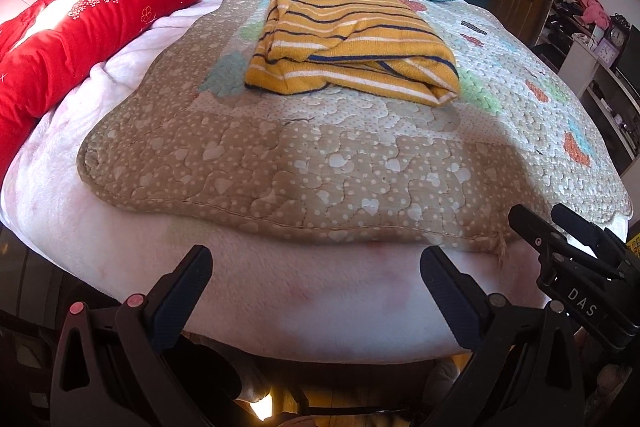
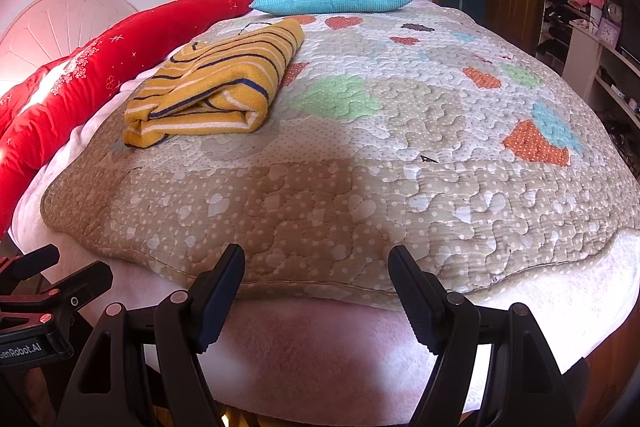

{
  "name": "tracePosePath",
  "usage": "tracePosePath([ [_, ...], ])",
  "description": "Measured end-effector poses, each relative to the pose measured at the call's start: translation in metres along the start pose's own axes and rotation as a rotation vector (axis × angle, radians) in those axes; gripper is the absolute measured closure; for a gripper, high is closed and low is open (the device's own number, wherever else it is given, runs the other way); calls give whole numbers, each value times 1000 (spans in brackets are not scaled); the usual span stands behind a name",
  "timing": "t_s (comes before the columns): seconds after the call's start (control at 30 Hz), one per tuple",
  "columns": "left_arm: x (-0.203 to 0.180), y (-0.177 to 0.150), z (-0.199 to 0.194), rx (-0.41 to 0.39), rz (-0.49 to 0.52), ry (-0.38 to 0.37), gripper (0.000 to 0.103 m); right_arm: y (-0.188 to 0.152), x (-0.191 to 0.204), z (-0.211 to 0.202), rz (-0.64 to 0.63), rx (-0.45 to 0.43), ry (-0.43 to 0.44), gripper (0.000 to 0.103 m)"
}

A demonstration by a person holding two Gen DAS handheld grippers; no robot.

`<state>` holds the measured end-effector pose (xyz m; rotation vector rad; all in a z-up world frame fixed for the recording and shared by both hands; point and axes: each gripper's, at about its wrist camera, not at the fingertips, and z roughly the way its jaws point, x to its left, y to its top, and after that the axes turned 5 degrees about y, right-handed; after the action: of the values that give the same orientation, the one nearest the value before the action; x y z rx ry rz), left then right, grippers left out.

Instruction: Fold small clothes

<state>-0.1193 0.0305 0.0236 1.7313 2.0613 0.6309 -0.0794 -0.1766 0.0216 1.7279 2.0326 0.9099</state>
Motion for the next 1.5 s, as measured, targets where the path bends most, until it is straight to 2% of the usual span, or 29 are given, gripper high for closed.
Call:
tracePosePath([
  [0.4, 2, -1, 3, 13, -17, 1, 0, 2, 5, -4, -14, -27, -11, 24],
  [1.5, 13, -2, 15, 51, -72, -18, 0, 1, 12, 2, -44, -15, -6, 22],
])
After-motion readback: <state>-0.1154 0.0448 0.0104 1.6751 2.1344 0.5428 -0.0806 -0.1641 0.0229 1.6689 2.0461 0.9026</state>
